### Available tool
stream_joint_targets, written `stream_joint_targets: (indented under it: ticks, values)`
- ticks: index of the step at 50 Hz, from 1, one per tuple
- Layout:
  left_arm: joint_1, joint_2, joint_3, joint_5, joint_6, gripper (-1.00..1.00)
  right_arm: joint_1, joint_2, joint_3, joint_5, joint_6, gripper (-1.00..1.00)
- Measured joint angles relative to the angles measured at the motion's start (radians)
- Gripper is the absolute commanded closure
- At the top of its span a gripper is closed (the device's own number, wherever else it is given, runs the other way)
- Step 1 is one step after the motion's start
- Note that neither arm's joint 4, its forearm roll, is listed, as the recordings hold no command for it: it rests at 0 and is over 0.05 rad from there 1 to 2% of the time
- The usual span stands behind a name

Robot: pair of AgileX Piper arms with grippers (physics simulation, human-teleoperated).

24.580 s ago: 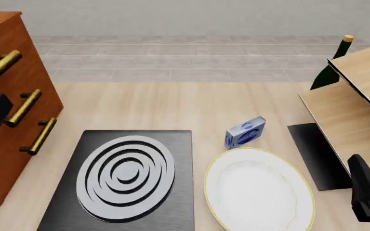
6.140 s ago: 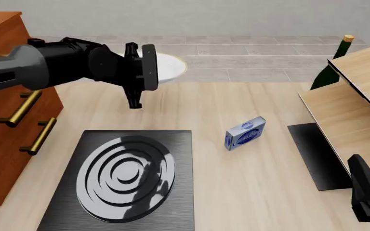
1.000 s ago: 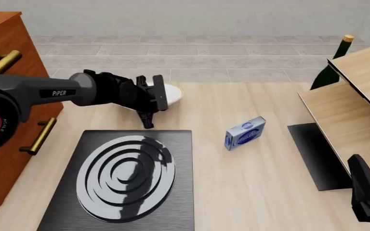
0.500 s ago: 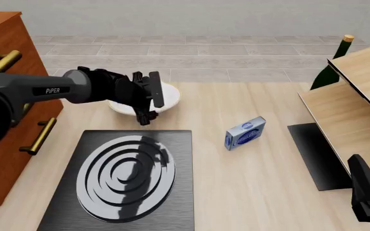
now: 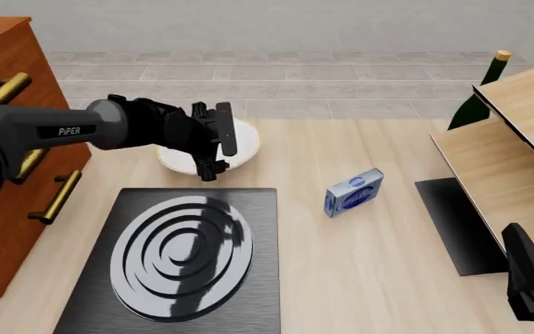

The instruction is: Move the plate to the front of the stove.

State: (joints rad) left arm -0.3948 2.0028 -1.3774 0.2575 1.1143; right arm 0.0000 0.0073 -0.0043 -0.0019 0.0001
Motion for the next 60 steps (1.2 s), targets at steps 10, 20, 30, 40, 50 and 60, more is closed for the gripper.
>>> stream_joint_targets:
  ticks: [10, 20, 30, 40, 50, 60]
  values:
    - [-0.012, -0.035, 0.023, 0.001, 0.002, -1.0, 0.0, 0.0, 0.0, 0.0, 0.0, -1.0]
    - [-0.011, -0.069, 0.03, 0.009, 0.007, -1.0, 0.0, 0.0, 0.0, 0.0, 0.0, -1.0]
    - [-0.014, -0.106, 0.044, 0.009, 0.015, -1.0, 0.0, 0.0, 0.0, 0.0, 0.0, -1.0]
    - [-0.026, -0.158, 0.063, -0.003, 0.028, -1.0, 0.0, 0.0, 0.0, 0.0, 0.0, -1.0]
    - [-0.037, -0.211, 0.09, -0.033, 0.053, -1.0, 0.0, 0.0, 0.0, 0.0, 0.0, -1.0]
    - [-0.045, -0.259, 0.133, -0.082, 0.083, -1.0, 0.0, 0.0, 0.0, 0.0, 0.0, -1.0]
